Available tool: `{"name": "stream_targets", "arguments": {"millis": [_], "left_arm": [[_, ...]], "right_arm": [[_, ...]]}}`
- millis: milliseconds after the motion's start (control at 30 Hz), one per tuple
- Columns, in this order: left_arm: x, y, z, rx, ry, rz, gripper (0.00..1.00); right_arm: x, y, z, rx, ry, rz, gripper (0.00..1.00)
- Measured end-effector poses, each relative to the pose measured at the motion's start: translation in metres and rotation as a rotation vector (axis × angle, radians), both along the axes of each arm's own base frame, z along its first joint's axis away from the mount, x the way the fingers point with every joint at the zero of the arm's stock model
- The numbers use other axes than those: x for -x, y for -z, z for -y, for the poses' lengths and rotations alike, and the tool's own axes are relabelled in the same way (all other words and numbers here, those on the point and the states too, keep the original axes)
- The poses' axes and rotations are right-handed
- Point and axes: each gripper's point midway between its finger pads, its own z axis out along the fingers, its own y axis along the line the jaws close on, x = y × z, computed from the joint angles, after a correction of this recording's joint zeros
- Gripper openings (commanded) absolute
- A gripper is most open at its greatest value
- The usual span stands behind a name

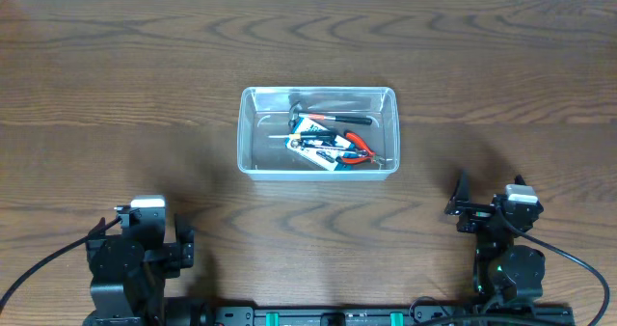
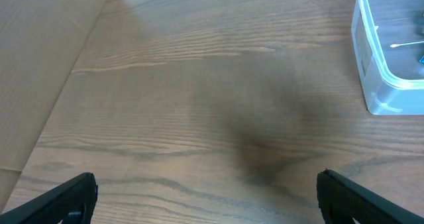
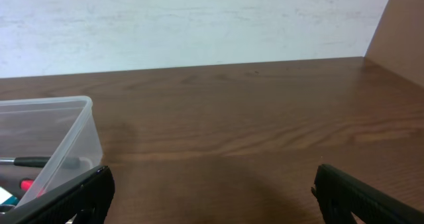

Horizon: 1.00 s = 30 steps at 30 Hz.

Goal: Pack container

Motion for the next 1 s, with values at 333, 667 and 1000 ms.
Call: {"name": "stream_targets", "arguments": {"millis": [333, 667, 1000], "left_arm": [[0.000, 0.000, 0.000, 0.000, 0.000, -0.001, 0.98], [0.000, -0.024, 0.033, 0.113, 0.157, 0.258, 0.98], [-0.064, -0.012, 0.053, 0.244, 0.253, 0.578, 0.98]], "right_arm": [[0.000, 0.000, 0.000, 0.000, 0.000, 0.000, 0.99], [0.000, 0.000, 0.000, 0.000, -0.001, 0.000, 0.99], [0.000, -0.001, -0.001, -0.001, -0.007, 0.003, 0.99]]}}
